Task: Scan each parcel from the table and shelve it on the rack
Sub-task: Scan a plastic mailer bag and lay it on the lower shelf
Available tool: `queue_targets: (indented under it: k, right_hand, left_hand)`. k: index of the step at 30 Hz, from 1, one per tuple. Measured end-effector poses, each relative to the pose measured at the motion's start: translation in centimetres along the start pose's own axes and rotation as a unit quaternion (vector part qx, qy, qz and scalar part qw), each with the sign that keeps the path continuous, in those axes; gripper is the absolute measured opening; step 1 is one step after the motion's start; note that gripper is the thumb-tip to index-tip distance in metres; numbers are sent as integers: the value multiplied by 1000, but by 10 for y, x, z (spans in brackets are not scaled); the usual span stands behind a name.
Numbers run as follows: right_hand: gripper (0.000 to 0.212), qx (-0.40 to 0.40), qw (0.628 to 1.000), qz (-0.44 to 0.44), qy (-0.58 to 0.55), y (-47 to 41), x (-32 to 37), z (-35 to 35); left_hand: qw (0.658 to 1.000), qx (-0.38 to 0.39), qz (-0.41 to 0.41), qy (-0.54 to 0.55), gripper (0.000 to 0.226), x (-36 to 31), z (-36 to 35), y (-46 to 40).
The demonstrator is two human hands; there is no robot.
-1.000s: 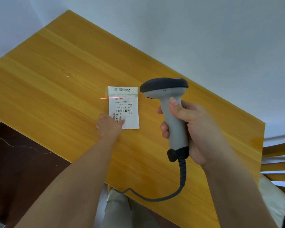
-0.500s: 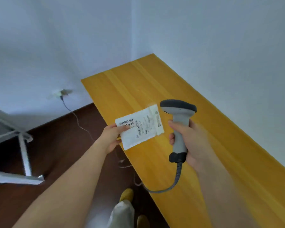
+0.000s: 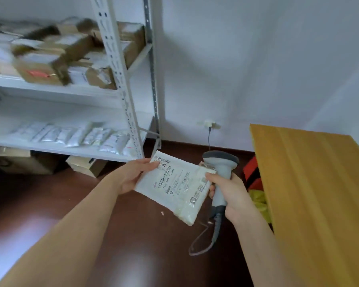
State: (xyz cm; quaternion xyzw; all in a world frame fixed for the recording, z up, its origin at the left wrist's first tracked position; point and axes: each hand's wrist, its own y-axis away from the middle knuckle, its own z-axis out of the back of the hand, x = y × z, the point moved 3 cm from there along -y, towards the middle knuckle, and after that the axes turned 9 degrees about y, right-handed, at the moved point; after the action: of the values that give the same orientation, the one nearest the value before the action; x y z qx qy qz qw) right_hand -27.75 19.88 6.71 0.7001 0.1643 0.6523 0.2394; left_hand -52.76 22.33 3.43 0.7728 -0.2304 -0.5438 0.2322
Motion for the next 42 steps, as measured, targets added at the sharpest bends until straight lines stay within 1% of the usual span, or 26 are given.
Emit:
queue_targets:
  k: [2,3,6,7,8,9,11,13,15,16,17,19,22,24,26,31,34,36,38,42]
  right_hand:
    - [31,3,1000,-9,-7,2,-12,-63]
    - [34,-3,1000,-13,-18,3,-18,-97]
    - [40,-9,997,-42,-61,8,-40,-205]
    - [41,-4,995,-56,-79,12,-47,-242]
    - [42,3,993,-72,-92,17,-53,-278]
    - [43,9,991,-87,-98,23,-59,-311]
    - [44,23,990,-103,-88,34,-68,-368]
    - [44,35,991,-107,-70,37,-75,-415]
    - [45,49,993,-104,-39,34,-80,-457]
    - [45,59,993,-102,-21,32,-81,-477]
    - [44,68,993,-99,-6,30,-82,-496]
    - [43,78,992,-94,17,22,-82,-535]
    - [41,89,992,-84,35,1,-79,-601]
    - [39,103,990,-83,49,-16,-77,-649]
    - [37,131,986,-80,65,-36,-73,-701]
    - [31,179,969,-72,153,-62,-60,-821]
    - [27,208,959,-70,178,-71,-53,-888]
    - [26,222,954,-62,191,-79,-51,-929]
    - [27,225,951,-54,204,-90,-52,-969]
    - [28,210,943,-39,256,-120,-59,-1042]
  left_hand:
    - [999,-35,-10,9,34,-7,69,15]
    - [998,-59,-15,18,41,-10,104,23]
    - [980,-166,-23,103,76,-9,210,55]
    - [974,-183,-7,134,84,-6,240,64]
    - [972,-173,16,156,87,-5,263,74]
    - [974,-149,39,165,84,-5,283,83]
    - [981,-90,54,164,67,-12,313,96]
    - [984,-51,34,167,53,-27,341,103]
    - [979,-39,-10,202,50,-42,375,103]
    - [971,-45,-34,234,50,-50,393,101]
    - [960,-63,-54,267,51,-56,413,97]
    - [940,-124,-83,307,51,-68,455,88]
    - [921,-227,-114,294,49,-93,523,74]
    - [897,-294,-129,304,46,-111,575,65]
    - [873,-340,-131,324,41,-129,627,55]
    - [837,-399,-108,358,39,-166,738,43]
    - [818,-394,-110,405,37,-187,798,41]
    - [804,-403,-111,422,40,-198,840,35]
    - [800,-414,-114,419,43,-210,883,19]
    - [787,-463,-105,394,38,-238,966,-27]
